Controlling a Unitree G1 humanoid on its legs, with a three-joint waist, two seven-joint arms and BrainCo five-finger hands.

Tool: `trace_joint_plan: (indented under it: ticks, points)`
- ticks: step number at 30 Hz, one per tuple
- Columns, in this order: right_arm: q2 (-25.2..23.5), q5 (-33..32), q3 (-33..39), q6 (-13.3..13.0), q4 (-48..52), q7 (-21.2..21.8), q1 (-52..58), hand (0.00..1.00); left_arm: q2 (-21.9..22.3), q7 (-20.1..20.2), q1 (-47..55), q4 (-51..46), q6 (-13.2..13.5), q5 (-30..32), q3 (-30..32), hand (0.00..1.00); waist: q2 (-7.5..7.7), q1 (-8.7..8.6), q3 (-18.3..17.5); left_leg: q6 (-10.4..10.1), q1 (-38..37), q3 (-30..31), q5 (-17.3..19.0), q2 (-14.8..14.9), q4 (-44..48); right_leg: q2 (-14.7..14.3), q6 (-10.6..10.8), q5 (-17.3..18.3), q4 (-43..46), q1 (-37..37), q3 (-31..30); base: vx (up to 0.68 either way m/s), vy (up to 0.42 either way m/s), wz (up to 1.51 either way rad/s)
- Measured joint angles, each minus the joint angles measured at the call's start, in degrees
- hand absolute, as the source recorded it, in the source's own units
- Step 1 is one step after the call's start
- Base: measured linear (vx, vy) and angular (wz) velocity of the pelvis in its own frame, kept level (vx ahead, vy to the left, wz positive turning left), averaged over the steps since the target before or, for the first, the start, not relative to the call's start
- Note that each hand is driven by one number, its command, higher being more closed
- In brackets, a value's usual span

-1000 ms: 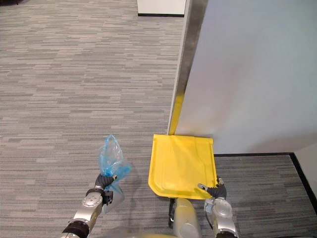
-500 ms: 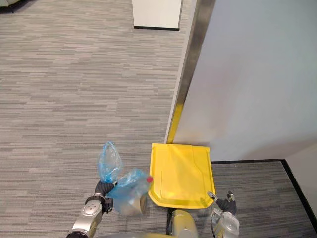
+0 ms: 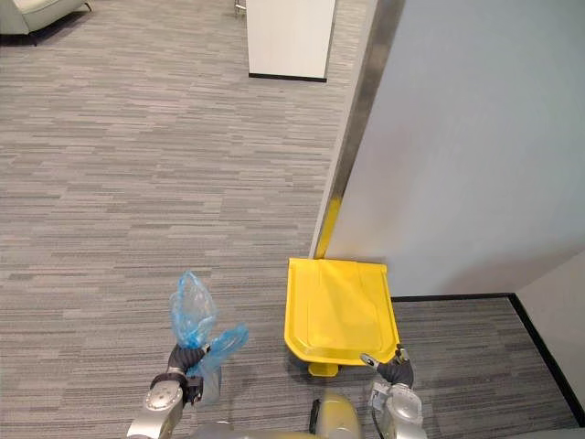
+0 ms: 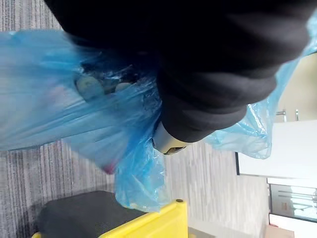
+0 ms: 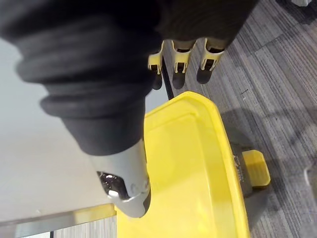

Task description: Gather rubbish on tea table into small bin, then transfer packed bag to large trash can.

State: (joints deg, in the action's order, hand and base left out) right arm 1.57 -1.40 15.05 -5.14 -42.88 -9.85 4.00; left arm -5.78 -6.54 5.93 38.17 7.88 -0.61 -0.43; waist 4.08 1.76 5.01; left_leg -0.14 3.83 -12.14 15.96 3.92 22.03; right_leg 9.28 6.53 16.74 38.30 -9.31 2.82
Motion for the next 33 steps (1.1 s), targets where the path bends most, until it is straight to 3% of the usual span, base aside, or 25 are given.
trace_joint_plan:
  ticks: [1, 2, 4, 8, 10, 12, 13, 15, 20, 30, 33]
  points:
    - [0.4, 0.1, -0.5, -0.1, -1.1, 0.0, -1.6, 0.00, 0.0, -0.1, -0.4, 0.0, -0.1, -0.6, 0.8, 1.00, 0.50, 1.02, -0.5, -0.6, 2.1, -1.0, -2.0, 0.2, -0.5, -1.1, -0.2, 0.6, -7.8, 1.1, -0.3, -0.08, -0.151, -0.56]
    - [0.9, 0.4, -0.8, -0.1, -2.4, 0.0, -2.7, 0.00, 0.1, -0.1, -0.4, 0.0, -0.1, -1.2, 1.0, 1.00, -0.28, 1.25, -0.5, -1.0, 3.2, -1.1, -3.4, 0.2, -1.7, -1.8, -0.6, 0.4, -13.3, 2.2, -0.5, -0.15, -0.168, -0.49]
    - [3.4, 0.5, -2.0, -0.1, -5.0, -0.1, -4.8, 0.00, 1.4, 0.0, -1.9, 0.9, -0.1, -1.3, 0.3, 1.00, -3.48, 0.58, 1.3, -1.7, 4.1, 0.2, -5.7, 1.2, -3.6, -3.5, -2.4, -2.5, -19.3, 3.8, 0.5, -0.16, -0.107, 0.07]
    - [3.7, 1.2, -2.6, 0.1, -6.3, -0.2, -4.7, 0.00, 1.2, 0.0, -2.1, 1.0, 0.0, -2.2, -1.5, 1.00, -4.43, 0.52, 1.8, -3.6, 4.0, 2.1, -8.9, 2.0, -5.8, -4.7, -3.8, -4.2, -20.2, 3.9, 2.1, -0.14, -0.100, 0.18]
    - [3.7, 1.3, -3.3, 0.0, -6.3, -0.2, -5.2, 0.00, 1.2, 0.0, -2.2, 1.0, 0.0, -2.3, -2.1, 1.00, -3.97, 0.25, 1.8, -5.1, 4.3, 3.8, -13.3, 2.1, -10.0, -4.6, -4.8, -7.7, -24.1, 4.0, 4.0, -0.17, -0.094, 0.23]
    - [4.0, 1.4, -3.1, 0.0, -6.3, -0.2, -5.2, 0.00, 1.3, 0.1, -2.2, 1.0, 0.0, -2.3, -2.5, 1.00, -4.12, -0.15, 2.0, -4.7, 4.2, 4.2, -12.6, 2.3, -9.6, -4.5, -5.1, -8.7, -25.0, 4.1, 4.9, -0.10, -0.037, 0.27]
    - [4.1, 1.4, -3.0, 0.0, -6.3, -0.2, -5.1, 0.00, 1.3, 0.2, -2.2, 1.3, 0.0, -2.3, -2.5, 1.00, -4.18, -1.22, 2.0, -3.9, 3.1, 4.2, -12.3, 2.2, -9.4, -4.0, -4.6, -9.2, -25.0, 4.2, 5.5, -0.08, 0.015, 0.23]
    - [4.6, 1.4, -2.5, 0.0, -6.3, -0.2, -4.7, 0.00, 1.3, 0.2, -2.6, 1.6, 0.1, -2.3, -2.5, 1.00, -4.83, -1.14, 2.1, -3.6, 1.0, 4.6, -12.1, 2.0, -13.1, -4.4, -3.9, -10.2, -25.9, 4.5, 5.4, -0.13, 0.075, 0.09]
    - [4.0, 1.4, -2.6, 0.0, -7.5, -0.2, -4.0, 0.00, 0.4, 0.0, -2.6, 5.2, 0.1, -2.2, -3.1, 1.00, -4.32, -1.34, 2.1, -3.3, -0.6, 4.1, -12.6, -0.5, -18.2, -3.2, -2.0, -14.0, -31.7, 6.1, 4.3, -0.16, 0.114, -0.07]
    - [3.8, 1.4, -2.6, 0.1, -9.9, -0.1, -3.6, 0.00, -2.6, -0.2, -2.0, 9.7, -0.1, -2.0, -3.4, 1.00, -3.92, -2.35, 2.0, -3.3, -2.6, 2.2, -12.7, -0.8, -18.9, -4.4, -1.9, -14.9, -33.5, 6.1, -1.5, 0.03, 0.025, -0.21]
    - [3.8, 1.4, -2.6, 0.1, -10.0, -0.1, -4.4, 0.00, -2.7, -0.2, -2.1, 9.7, -0.1, -1.8, -2.6, 1.00, -3.85, -2.30, 2.0, -1.5, -2.6, 0.4, -11.9, -0.7, -17.0, -5.0, -1.7, -15.3, -33.5, 6.2, -3.1, 0.16, 0.019, -0.37]
